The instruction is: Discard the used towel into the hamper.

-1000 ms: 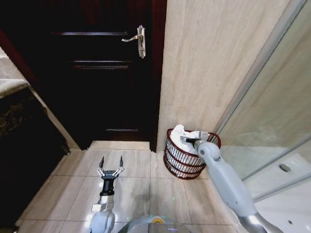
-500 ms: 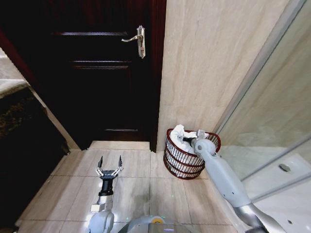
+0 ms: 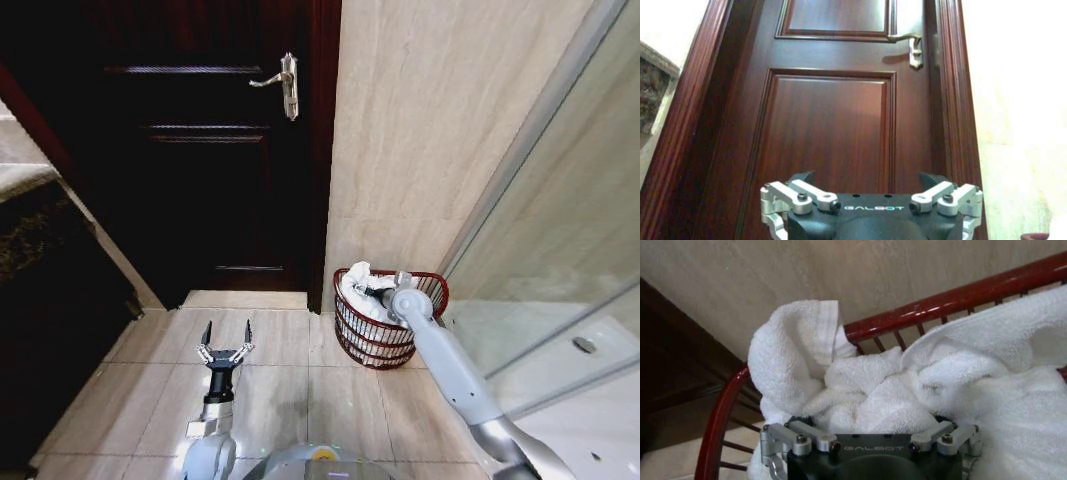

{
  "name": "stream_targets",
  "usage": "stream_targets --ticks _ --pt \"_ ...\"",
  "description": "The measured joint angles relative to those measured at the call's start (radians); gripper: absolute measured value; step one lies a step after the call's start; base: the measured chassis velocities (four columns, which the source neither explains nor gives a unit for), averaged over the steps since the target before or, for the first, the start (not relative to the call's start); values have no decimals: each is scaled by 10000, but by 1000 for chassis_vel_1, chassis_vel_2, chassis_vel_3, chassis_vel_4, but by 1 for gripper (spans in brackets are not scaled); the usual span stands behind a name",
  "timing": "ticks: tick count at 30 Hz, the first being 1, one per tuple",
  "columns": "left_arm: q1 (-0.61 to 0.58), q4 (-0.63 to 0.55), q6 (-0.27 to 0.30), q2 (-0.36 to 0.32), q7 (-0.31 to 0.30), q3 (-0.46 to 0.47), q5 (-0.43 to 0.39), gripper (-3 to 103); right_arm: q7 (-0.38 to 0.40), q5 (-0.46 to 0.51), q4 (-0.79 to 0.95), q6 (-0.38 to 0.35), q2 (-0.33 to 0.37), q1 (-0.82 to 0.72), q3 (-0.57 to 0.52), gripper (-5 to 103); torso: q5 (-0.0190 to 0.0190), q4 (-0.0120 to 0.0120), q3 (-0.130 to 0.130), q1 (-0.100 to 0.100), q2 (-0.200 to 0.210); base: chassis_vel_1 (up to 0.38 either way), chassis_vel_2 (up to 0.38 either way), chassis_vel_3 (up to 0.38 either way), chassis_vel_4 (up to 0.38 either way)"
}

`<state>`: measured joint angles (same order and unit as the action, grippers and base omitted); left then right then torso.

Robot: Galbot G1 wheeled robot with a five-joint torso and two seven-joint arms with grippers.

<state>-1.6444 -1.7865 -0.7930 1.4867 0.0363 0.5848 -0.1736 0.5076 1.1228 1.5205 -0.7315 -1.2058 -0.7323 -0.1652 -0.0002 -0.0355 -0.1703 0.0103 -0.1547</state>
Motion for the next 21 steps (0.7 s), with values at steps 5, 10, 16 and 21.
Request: stream_targets --ticks 5,10,16,21 --pt "0 44 -47 8 7 -59 0 100 -614 -1196 334 -2 101 -111 23 100 3 -1 -3 1 1 0 0 0 0" --pt "77 270 -131 26 38 -182 0 100 -288 -1119 773 -2 296 -262 -47 100 4 -4 -3 1 1 0 0 0 0" --pt "127 375 -157 35 81 -257 -54 100 -438 -2503 1395 105 456 -669 -106 100 5 0 -3 1 1 0 0 0 0" --pt "241 497 -167 -59 140 -264 -185 100 -169 -2922 2036 177 612 -715 -103 100 5 0 -1 1 1 0 0 0 0"
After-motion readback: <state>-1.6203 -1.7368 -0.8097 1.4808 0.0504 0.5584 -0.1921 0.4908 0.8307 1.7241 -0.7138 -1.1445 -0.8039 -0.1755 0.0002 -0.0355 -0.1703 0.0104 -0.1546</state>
